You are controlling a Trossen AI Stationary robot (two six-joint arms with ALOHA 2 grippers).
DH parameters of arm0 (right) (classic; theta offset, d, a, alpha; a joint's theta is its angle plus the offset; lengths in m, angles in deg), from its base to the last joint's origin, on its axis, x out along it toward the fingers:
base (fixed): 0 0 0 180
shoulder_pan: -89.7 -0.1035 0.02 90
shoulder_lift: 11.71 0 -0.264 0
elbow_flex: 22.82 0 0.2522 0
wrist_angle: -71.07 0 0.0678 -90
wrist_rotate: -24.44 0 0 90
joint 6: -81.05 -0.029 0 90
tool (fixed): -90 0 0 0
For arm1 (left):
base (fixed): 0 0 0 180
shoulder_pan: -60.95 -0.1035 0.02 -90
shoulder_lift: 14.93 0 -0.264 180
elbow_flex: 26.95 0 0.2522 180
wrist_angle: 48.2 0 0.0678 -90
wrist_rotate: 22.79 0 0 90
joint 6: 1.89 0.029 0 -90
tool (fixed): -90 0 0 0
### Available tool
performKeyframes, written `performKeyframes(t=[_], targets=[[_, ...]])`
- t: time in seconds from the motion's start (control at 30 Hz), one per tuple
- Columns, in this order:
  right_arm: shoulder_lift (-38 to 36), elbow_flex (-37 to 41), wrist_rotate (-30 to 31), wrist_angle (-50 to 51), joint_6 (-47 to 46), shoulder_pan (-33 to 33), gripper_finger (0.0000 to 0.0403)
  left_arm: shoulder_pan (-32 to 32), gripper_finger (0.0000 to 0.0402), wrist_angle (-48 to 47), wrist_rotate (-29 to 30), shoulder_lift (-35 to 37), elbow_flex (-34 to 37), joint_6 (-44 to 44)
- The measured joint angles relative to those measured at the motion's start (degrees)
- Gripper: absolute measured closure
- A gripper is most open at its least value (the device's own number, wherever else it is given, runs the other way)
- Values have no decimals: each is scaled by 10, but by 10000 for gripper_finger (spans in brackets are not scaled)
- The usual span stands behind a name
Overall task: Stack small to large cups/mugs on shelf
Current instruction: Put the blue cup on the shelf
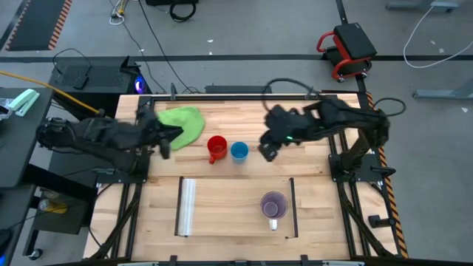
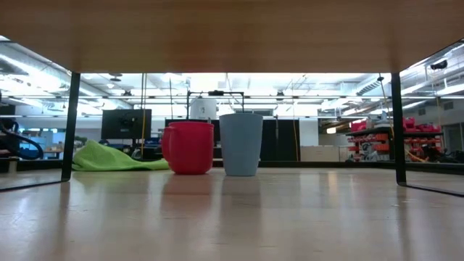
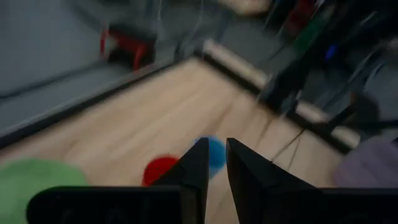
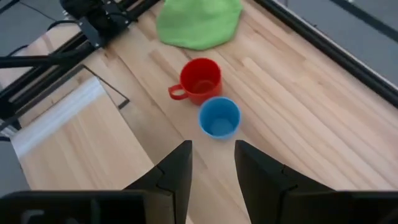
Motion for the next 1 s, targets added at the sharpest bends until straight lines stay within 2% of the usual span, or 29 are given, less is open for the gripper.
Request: performKeyframes(t=[0.1, 0.23, 0.33, 0.4, 0.5, 0.63, 0.77, 0.87, 1.0], targets=[[-24, 0, 32, 34, -31, -37, 275, -79, 335, -63, -118, -89, -83, 3], [-47, 1, 67, 32, -52, -99, 275, -183, 333, -88, -267, -195, -174, 33], [-55, 1, 87, 32, -68, -143, 275, -242, 335, -119, -344, -273, -232, 50], [-57, 1, 92, 32, -85, -166, 275, -265, 335, -155, -376, -324, -265, 60], [-58, 1, 94, 31, -101, -199, 276, -281, 333, -218, -396, -400, -308, 80], [-60, 30, 94, 30, -128, -235, 282, -273, 335, -251, -435, -496, -368, 98], [-81, 111, 92, 31, -174, -260, 288, -260, 340, -261, -437, -571, -445, 133], [-103, 180, 91, 32, -234, -275, 291, -256, 343, -303, -416, -621, -503, 166], [-126, 266, 91, 32, -329, -309, 292, -257, 342, -333, -405, -674, -539, 196]])
